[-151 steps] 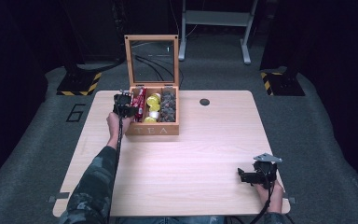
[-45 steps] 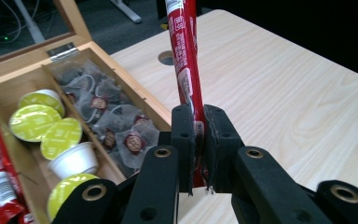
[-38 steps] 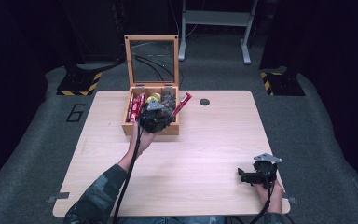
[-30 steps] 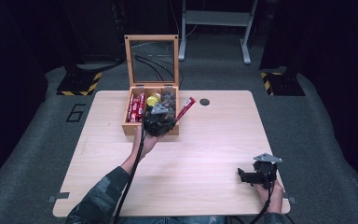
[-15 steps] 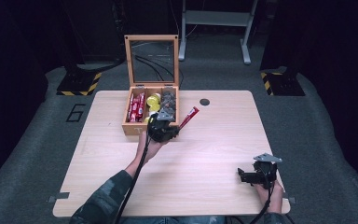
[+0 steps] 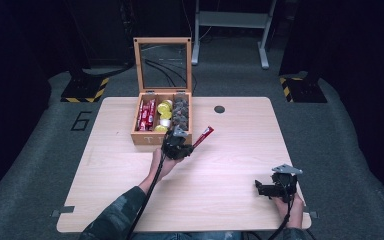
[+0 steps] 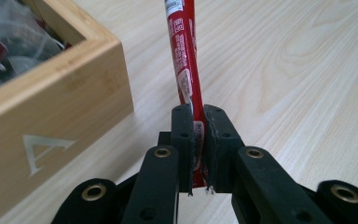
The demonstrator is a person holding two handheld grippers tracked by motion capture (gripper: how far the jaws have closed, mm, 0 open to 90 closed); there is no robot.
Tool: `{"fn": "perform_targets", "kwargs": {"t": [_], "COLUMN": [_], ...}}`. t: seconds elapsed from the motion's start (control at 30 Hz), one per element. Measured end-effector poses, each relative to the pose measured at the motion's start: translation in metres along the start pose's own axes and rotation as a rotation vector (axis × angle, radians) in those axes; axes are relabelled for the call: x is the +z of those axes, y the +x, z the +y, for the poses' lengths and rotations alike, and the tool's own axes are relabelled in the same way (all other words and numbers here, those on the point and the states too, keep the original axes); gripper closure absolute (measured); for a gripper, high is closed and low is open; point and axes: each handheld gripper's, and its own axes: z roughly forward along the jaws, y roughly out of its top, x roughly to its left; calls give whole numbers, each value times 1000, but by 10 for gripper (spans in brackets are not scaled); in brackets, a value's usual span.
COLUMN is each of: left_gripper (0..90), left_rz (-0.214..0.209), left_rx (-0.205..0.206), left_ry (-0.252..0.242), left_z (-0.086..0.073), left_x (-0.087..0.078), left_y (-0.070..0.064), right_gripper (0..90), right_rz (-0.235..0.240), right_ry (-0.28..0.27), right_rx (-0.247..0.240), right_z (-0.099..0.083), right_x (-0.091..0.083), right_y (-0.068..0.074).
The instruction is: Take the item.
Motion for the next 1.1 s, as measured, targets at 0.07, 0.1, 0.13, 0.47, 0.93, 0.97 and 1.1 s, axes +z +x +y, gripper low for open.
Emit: {"fn": "perform_targets", "kwargs": {"t": [0.07, 0.1, 0.13, 0.47, 0.93, 0.97, 1.1], "left_gripper": [827, 827, 827, 826, 815, 813, 769], "left_rz": [1, 0, -2, -1, -8, -9, -25], "left_rx": [-2, 0, -5, -19, -32, -33, -31], "left_ry": [7, 11, 17, 47, 57, 57, 54], "left_z": [-3, -4, -5, -15, -18, -18, -18], "left_x": [3, 5, 6, 18, 23, 23, 23], "left_y": [0, 1, 0, 2, 4, 4, 2], "right_gripper": [3, 3, 3, 3, 3, 3, 3], "right_rz": [0, 0, 0, -1, -1, -1, -1], "right_ry": [0, 0, 0, 0, 0, 0, 0], "right_rx": [0, 0, 0, 0, 1, 1, 1], "right_z": [0, 0, 0, 0, 0, 0, 0], "right_x": [0, 0, 0, 0, 0, 0, 0], "right_y": [0, 0, 0, 0, 0, 0, 0]}}
